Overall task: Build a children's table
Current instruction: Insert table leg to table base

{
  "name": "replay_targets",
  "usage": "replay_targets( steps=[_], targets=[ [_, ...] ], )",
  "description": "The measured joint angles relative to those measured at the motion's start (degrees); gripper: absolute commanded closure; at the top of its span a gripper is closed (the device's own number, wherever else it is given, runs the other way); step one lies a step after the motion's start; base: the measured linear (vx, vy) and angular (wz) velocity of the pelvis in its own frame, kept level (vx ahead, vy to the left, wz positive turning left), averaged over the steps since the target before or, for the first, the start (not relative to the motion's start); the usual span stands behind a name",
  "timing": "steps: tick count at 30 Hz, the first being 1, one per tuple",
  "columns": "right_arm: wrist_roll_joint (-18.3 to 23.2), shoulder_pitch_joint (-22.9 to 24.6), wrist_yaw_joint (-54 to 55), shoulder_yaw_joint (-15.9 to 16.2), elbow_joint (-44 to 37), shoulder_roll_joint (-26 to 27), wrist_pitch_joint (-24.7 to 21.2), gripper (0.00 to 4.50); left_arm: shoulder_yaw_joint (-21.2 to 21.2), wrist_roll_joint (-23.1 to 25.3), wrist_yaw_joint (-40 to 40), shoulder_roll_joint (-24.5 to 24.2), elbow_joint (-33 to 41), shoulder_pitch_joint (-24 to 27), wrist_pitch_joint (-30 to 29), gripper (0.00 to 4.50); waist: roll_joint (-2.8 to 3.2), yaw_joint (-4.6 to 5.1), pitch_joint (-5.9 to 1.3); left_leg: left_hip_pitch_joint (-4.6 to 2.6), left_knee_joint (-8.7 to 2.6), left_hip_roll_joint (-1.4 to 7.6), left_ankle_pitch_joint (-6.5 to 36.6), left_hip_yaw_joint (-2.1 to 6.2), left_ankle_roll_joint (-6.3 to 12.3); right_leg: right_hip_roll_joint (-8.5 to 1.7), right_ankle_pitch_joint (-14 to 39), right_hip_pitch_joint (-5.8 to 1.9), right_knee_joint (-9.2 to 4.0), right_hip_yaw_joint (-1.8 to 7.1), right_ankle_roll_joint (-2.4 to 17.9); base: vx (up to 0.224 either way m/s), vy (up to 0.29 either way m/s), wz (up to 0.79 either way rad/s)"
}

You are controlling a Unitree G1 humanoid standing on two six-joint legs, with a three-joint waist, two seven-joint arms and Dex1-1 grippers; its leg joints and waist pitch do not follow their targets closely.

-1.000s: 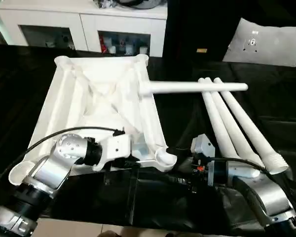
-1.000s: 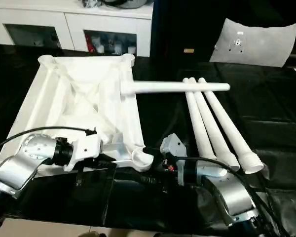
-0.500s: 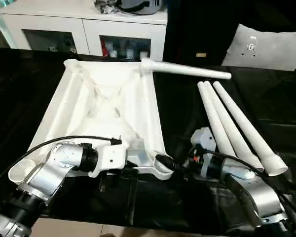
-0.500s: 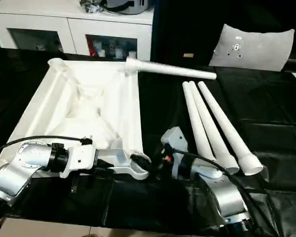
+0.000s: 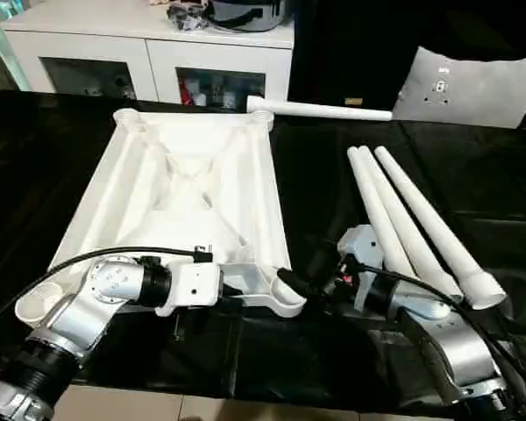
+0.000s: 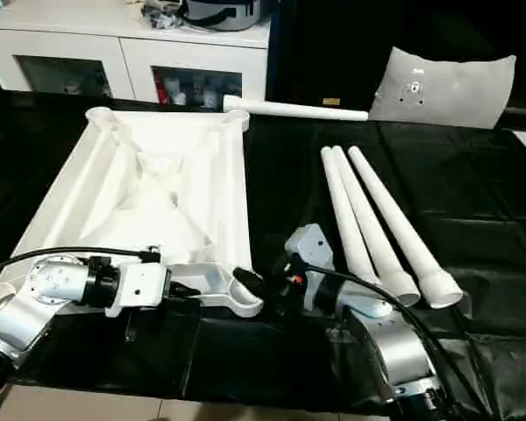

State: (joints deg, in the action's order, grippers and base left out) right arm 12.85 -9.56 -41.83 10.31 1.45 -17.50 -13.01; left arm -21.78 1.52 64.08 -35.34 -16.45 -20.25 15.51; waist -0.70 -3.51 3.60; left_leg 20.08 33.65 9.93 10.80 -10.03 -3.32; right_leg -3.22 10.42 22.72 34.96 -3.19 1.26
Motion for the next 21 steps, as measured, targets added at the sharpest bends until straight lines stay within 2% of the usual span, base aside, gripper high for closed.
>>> replay_targets(
  steps=[10,14,17,21],
  targets=[
    [0.47,0.01,0.89,-0.51,0.0,1.05,-0.17,0.03,1.51,-0.15,-2.13,-0.17,-0.13,1.89,-1.0,4.5,0.27,0.52,-0.19,-0.04,0.02,0.0,0.0,0.01,0.0,0.0,0.0,0.01,0.02,0.0,-0.01,0.0,0.0,0.0],
    [0.14,0.06,2.08,-0.86,0.06,1.08,-0.06,0.03,3.73,-2.02,-2.68,-1.96,3.33,5.37,-4.58,4.5,0.23,1.95,-0.23,-0.03,0.0,0.01,-0.01,0.01,-0.03,0.0,0.0,0.05,0.05,-0.02,-0.01,0.0,0.0,0.0],
    [-0.05,0.07,2.55,-0.93,1.02,1.14,0.09,0.03,5.45,-3.24,-3.13,-2.85,6.97,8.34,-7.87,4.5,0.23,2.54,-0.26,-0.03,0.02,0.01,0.0,0.11,-0.04,0.0,0.0,0.17,0.04,-0.1,-0.01,0.0,0.0,0.0],
    [-0.09,0.12,2.66,-0.95,1.46,1.29,0.09,0.03,6.43,-4.2,-4.31,-2.98,10.76,10.96,-11.57,4.5,0.22,2.6,-0.28,-0.01,0.01,0.01,0.11,0.11,-0.21,0.0,0.0,0.2,0.04,-0.1,0.0,0.0,0.0,0.0]
  ],
)
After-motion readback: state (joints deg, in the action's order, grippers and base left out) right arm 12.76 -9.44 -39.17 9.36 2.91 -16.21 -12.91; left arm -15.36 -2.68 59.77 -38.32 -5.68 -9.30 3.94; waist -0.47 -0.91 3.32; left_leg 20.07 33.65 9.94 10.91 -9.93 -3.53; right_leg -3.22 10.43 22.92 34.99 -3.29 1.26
